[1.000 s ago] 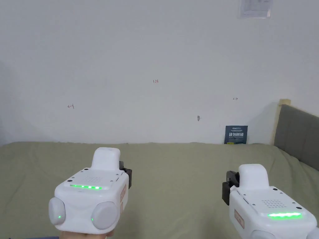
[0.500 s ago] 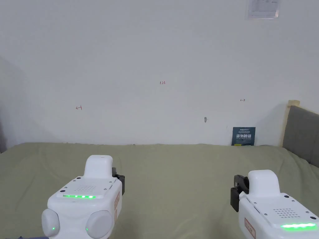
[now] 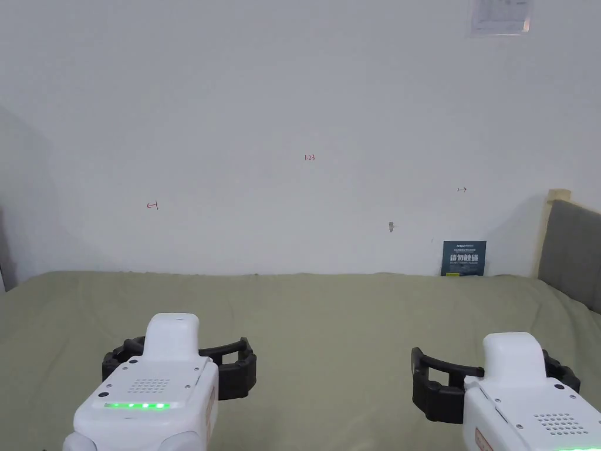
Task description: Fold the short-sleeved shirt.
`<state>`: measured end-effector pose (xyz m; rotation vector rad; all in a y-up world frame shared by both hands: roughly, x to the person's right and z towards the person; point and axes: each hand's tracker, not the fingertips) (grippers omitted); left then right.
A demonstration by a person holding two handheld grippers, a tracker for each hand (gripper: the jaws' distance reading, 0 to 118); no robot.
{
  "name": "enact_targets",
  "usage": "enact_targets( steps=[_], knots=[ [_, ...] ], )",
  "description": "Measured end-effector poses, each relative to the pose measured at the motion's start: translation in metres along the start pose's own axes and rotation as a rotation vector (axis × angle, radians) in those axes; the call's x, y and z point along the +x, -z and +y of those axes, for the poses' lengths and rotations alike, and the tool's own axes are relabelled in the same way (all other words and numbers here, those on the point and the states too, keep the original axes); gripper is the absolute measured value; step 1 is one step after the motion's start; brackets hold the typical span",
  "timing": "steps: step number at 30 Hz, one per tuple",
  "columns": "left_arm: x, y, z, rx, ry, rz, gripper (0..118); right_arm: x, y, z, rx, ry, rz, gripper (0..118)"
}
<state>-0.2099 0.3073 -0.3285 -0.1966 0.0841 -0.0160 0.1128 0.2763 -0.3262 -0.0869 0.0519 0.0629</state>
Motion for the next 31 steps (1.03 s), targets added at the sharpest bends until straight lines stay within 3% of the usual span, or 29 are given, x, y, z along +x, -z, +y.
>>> enact_targets(
  steps=[4, 8, 20, 25, 29, 31],
  knots=[
    [-0.010, 0.009, -0.006, -0.038, -0.015, -0.018, 118, -0.006, -0.006, -0.001, 0.007, -0.037, 0.011, 118],
    [-0.025, 0.032, -0.019, -0.125, -0.033, -0.061, 118, -0.010, -0.005, -0.003, -0.014, -0.024, 0.023, 118],
    [-0.006, 0.009, -0.002, -0.072, 0.020, -0.073, 118, -0.009, 0.001, -0.004, -0.035, -0.021, 0.024, 118],
    [-0.002, 0.013, -0.001, -0.078, 0.064, -0.056, 118, -0.003, 0.000, -0.002, -0.035, 0.017, 0.026, 118],
    [-0.006, 0.022, 0.000, -0.137, 0.044, -0.056, 118, -0.002, 0.000, -0.003, -0.040, 0.015, 0.025, 118],
    [-0.013, 0.014, 0.003, -0.104, -0.073, -0.118, 118, -0.001, 0.000, -0.003, -0.040, 0.024, 0.026, 118]
  ],
)
